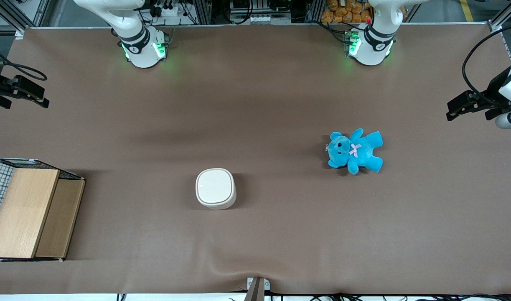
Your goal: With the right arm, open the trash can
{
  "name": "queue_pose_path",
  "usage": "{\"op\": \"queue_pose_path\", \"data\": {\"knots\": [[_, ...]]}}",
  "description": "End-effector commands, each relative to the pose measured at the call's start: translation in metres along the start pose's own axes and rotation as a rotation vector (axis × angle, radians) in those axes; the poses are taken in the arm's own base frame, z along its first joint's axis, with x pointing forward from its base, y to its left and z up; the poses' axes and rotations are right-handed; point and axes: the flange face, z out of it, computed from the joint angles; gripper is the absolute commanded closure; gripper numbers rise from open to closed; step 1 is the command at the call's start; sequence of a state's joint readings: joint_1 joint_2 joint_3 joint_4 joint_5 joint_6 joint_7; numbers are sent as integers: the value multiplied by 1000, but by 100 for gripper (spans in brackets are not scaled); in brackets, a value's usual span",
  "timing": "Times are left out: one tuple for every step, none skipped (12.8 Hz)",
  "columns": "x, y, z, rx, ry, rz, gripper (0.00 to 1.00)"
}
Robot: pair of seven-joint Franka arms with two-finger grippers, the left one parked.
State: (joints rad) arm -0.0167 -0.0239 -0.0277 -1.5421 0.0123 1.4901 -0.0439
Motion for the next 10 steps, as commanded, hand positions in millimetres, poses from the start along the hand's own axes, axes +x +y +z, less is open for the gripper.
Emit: {"op": "queue_pose_path", "data": {"knots": [[2, 1, 1, -15, -9, 12, 0], [2, 1, 0, -15, -8, 13, 0], [2, 1, 0, -17, -6, 13, 0], [3, 1, 1, -17, -6, 10, 0], [5, 1, 2, -17, -6, 10, 0], [5, 0, 3, -17, -9, 10, 0], [5, 0, 4, -15, -12, 12, 0], [5, -1, 7, -15, -20, 9, 0], [5, -1, 9, -15, -25, 9, 0], [5, -1, 11, -10, -29, 8, 0]]}}
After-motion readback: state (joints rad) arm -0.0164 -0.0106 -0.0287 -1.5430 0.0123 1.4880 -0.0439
